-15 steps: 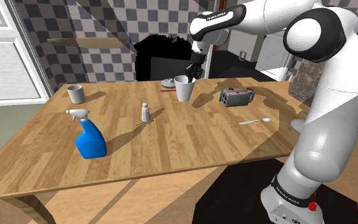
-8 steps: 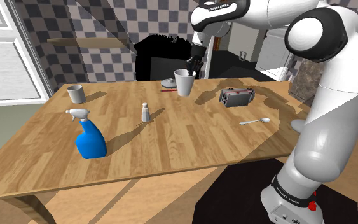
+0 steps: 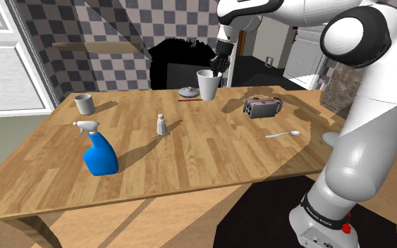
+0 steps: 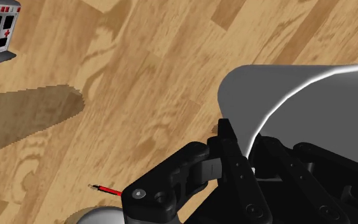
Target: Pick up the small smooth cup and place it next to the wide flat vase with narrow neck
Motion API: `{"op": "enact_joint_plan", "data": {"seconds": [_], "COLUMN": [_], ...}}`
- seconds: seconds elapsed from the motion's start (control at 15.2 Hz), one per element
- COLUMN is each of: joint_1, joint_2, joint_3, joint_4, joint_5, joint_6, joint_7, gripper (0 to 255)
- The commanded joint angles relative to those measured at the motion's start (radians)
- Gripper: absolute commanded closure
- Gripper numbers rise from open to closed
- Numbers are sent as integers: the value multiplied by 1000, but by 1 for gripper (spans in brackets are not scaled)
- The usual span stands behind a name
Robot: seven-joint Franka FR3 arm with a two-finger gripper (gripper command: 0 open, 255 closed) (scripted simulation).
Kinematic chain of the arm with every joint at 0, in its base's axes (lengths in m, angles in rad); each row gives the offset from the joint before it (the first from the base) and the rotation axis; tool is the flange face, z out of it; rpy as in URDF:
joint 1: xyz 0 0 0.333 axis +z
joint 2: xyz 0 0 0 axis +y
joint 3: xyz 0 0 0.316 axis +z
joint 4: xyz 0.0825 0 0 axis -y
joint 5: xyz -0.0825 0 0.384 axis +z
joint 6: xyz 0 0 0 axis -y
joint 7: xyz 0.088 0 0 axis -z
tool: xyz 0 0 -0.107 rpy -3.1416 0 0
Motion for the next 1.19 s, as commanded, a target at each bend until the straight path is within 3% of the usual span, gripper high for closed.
{"op": "enact_joint_plan", "data": {"seconds": [0.0,0.53,1.12], "joint_1": [-13,-82,-171], "joint_2": [-48,-215,-340], "joint_3": [-13,-82,-182], "joint_4": [-55,-241,-351], "joint_5": [-10,-61,-130], "joint_6": [3,0,-37], "joint_7": [-26,-158,-322], "gripper": [255,255,255]}}
